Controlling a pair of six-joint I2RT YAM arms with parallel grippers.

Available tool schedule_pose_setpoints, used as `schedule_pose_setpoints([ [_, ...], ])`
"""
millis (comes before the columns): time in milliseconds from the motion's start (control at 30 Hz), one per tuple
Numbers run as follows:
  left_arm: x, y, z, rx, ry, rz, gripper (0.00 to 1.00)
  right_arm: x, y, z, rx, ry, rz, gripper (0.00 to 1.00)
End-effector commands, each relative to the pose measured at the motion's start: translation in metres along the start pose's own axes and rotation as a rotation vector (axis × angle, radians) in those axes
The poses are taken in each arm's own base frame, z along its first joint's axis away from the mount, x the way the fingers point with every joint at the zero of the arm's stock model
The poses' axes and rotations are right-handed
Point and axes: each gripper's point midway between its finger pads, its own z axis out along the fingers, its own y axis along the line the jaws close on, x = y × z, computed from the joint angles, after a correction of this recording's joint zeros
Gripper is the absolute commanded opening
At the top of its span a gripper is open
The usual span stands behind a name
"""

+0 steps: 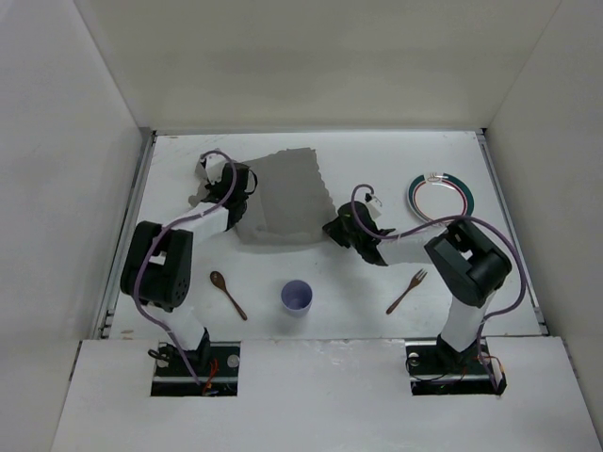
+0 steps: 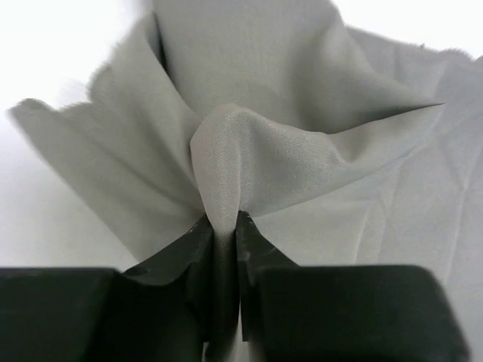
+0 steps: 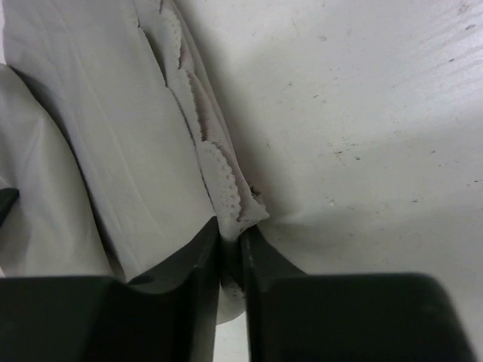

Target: Set the dinner table for one person

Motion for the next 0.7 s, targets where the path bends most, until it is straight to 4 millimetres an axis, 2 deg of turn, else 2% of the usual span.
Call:
schedule_pose_setpoints([
  [0, -0.069, 0.008, -0.039, -0.023, -0.187, -0.101, 0.08, -0.018, 0.031, -0.017, -0.09, -0.048, 0.0, 0.16],
  [100, -0.094, 0.013, -0.064, -0.008, -0.255, -0.158, 0.06, -0.056, 0.064, -0.049, -0.176, -0.164, -0.04, 0.14],
  [267, -0.132, -0.002, -0.103, 0.072, -0.331, -0.23, 0.05, -0.121, 0.106, -0.116, -0.231, -0.353, -0.139, 0.14],
  [333, -0.144, -0.005, -0.116, 0.097, -0.354, -0.256, 0.04, -0.139, 0.115, -0.139, -0.242, -0.409, -0.167, 0.14],
  [400, -0.148, -0.006, -0.124, 0.117, -0.361, -0.272, 0.04, -0.148, 0.121, -0.156, -0.261, -0.435, -0.179, 0.14],
  [467, -0.142, -0.007, -0.124, 0.122, -0.35, -0.282, 0.04, -0.151, 0.127, -0.162, -0.271, -0.429, -0.198, 0.14],
  [533, -0.137, -0.007, -0.114, 0.114, -0.339, -0.307, 0.04, -0.145, 0.133, -0.155, -0.275, -0.397, -0.223, 0.14],
  [600, -0.136, -0.02, -0.097, 0.127, -0.304, -0.328, 0.03, -0.145, 0.137, -0.136, -0.262, -0.376, -0.241, 0.14],
  [667, -0.148, -0.035, -0.08, 0.141, -0.286, -0.341, 0.02, -0.155, 0.143, -0.115, -0.246, -0.362, -0.247, 0.14],
])
